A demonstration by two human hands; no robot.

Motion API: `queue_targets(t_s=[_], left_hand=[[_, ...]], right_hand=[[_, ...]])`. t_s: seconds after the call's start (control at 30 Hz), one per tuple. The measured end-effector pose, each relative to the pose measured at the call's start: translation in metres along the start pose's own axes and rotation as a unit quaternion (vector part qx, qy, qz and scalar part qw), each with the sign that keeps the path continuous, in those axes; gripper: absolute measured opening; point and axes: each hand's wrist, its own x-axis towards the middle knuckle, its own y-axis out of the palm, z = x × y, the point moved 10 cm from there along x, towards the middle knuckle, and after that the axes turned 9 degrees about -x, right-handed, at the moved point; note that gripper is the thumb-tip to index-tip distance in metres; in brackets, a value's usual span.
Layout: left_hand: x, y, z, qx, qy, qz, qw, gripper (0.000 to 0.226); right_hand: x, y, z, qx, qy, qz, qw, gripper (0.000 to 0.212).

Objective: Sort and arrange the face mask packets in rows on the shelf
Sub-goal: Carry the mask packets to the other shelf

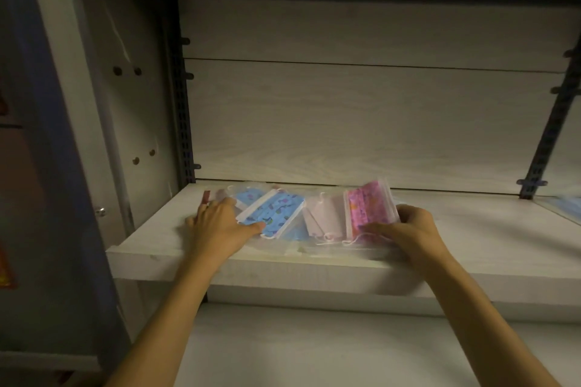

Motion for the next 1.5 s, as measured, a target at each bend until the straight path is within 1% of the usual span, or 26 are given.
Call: queue_targets(t_s=[0.1,0.13,0.2,0.27,0.33,0.4,0.47,0.53,0.6,0.63,0.7,0.73,0.77,0.83,0.93,1.0,1.1,1.23,1.37,1.5], left_hand=[[0.005,0.003,0.011,-0.068,-0.012,-0.002,0.998,0.103],[0.006,0.002,0.013,-0.102,-0.022,-0.007,0.995,0.107],[0.004,0.000,0.017,-0.146,-0.044,-0.018,0.988,0.108],[0.004,-0.001,0.016,-0.151,-0.043,-0.020,0.987,0.100],[0.003,-0.003,0.015,-0.168,-0.036,-0.021,0.985,0.084],[0.001,-0.006,0.014,-0.203,-0.036,-0.020,0.978,0.063],[0.000,-0.008,0.013,-0.238,-0.029,-0.019,0.971,0.041],[0.000,-0.012,0.012,-0.279,-0.018,-0.029,0.960,0.027],[0.001,-0.011,0.014,-0.353,-0.019,-0.015,0.935,0.021],[0.000,-0.010,0.014,-0.401,-0.029,0.002,0.916,0.020],[-0.003,-0.011,0.012,-0.477,-0.050,0.025,0.877,0.030],[-0.005,-0.012,0.011,-0.495,-0.060,0.033,0.866,0.036],[-0.006,-0.013,0.011,-0.507,-0.074,0.046,0.858,0.040],[-0.011,-0.009,0.010,-0.521,-0.103,0.087,0.843,0.036],[-0.016,-0.004,0.009,-0.558,-0.116,0.126,0.812,0.038],[-0.020,-0.004,0.004,-0.573,-0.113,0.131,0.801,0.034],[-0.029,-0.001,-0.011,-0.585,-0.095,0.146,0.792,0.034],[-0.054,0.007,-0.041,-0.613,-0.082,0.184,0.764,0.028],[-0.073,0.012,-0.071,-0.617,-0.062,0.205,0.757,0.024],[-0.093,0.027,-0.106,-0.601,-0.030,0.225,0.766,0.029]], right_hand=[[0.000,0.002,0.004,0.031,0.003,0.002,1.000,0.050],[0.000,0.003,0.003,0.045,0.007,0.002,0.999,0.053],[0.001,0.003,0.000,0.073,0.015,0.007,0.997,0.055],[0.001,0.004,0.000,0.095,0.021,0.019,0.995,0.047],[0.000,0.007,0.000,0.099,0.027,0.041,0.994,0.040],[0.000,0.009,-0.001,0.108,0.035,0.057,0.992,0.039],[0.002,0.008,-0.004,0.119,0.038,0.055,0.991,0.041],[0.005,0.007,-0.009,0.132,0.046,0.050,0.989,0.042],[0.006,0.007,-0.011,0.131,0.057,0.053,0.988,0.038],[0.007,0.008,-0.013,0.126,0.067,0.058,0.988,0.034],[0.007,0.010,-0.016,0.122,0.086,0.072,0.986,0.028],[0.007,0.010,-0.018,0.119,0.097,0.078,0.985,0.027],[0.007,0.009,-0.019,0.118,0.107,0.084,0.984,0.026],[0.006,0.005,-0.017,0.117,0.123,0.097,0.981,0.023],[-0.001,-0.003,-0.011,0.098,0.127,0.125,0.979,0.036],[-0.010,-0.009,-0.005,0.096,0.108,0.128,0.981,0.036],[-0.031,-0.017,0.006,0.106,0.068,0.123,0.984,0.031],[-0.058,-0.039,0.005,0.123,0.039,0.079,0.988,0.032],[-0.086,-0.073,-0.012,0.115,0.020,0.048,0.992,0.033],[-0.114,-0.114,-0.038,0.142,0.019,0.030,0.989,0.033]])
